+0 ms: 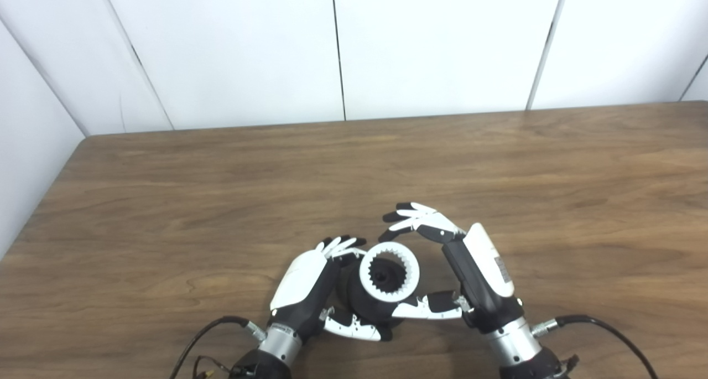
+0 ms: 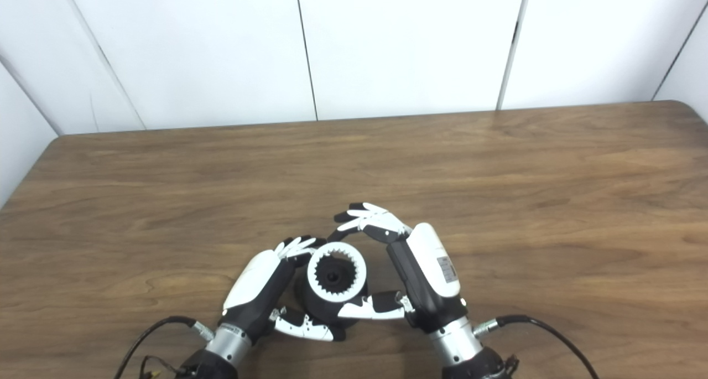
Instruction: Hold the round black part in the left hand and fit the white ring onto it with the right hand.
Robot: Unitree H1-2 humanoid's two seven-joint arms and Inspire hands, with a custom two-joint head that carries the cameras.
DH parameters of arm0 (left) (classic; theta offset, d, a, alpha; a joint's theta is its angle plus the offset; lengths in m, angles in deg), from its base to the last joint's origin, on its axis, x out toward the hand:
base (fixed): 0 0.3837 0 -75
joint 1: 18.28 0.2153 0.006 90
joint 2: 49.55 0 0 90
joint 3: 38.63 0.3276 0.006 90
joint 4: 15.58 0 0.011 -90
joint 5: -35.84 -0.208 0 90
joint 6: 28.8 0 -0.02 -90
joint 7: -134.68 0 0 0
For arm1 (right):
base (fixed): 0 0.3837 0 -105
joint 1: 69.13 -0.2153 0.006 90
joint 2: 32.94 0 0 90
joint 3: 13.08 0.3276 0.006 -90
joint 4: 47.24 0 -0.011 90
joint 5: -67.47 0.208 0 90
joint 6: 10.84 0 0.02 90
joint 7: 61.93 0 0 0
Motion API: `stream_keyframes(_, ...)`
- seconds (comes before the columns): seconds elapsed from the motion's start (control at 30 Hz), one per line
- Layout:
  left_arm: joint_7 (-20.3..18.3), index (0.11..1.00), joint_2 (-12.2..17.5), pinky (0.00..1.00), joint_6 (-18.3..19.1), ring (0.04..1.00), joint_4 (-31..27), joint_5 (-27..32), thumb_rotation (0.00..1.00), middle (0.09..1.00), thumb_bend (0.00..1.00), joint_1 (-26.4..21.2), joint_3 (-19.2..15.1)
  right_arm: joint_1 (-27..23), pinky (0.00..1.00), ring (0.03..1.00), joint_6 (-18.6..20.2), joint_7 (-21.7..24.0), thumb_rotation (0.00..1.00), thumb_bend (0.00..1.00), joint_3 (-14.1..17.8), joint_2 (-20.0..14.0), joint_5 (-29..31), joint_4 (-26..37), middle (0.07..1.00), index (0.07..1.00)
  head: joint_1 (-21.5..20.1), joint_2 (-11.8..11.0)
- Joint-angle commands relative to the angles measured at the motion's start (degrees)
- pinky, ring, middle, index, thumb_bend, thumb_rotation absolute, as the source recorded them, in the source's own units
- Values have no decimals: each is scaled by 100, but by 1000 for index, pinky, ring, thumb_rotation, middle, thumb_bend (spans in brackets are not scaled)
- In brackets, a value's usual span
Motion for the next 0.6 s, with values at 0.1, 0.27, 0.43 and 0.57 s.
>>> stream_keyframes(0.1, 40, 572, -50, 1000, -21, 963, 2, -32, 223, 908, 885, -137, 29, 101, 732, 835, 21, -16, 146, 515, -42, 355, 96, -16, 744, 482, 10, 8)
stream_keyframes(0.27, 51, 570, -48, 1000, -39, 963, -6, -23, 219, 910, 882, -131, 30, 39, 725, 830, 22, -60, 143, 516, -13, 329, 76, -182, 742, 482, 40, 24)
stream_keyframes(0.43, 25, 569, -46, 1000, -9, 965, -54, -4, 220, 910, 880, -115, 21, -16, 720, 827, -39, -162, 143, 515, 29, 313, -2, -433, 742, 481, 44, 44)
stream_keyframes(0.57, 7, 571, -30, 1000, 2, 964, -93, -15, 212, 909, 881, -104, 20, -41, 715, 818, -49, -224, 143, 516, 49, 313, -27, -576, 737, 481, 39, 63)
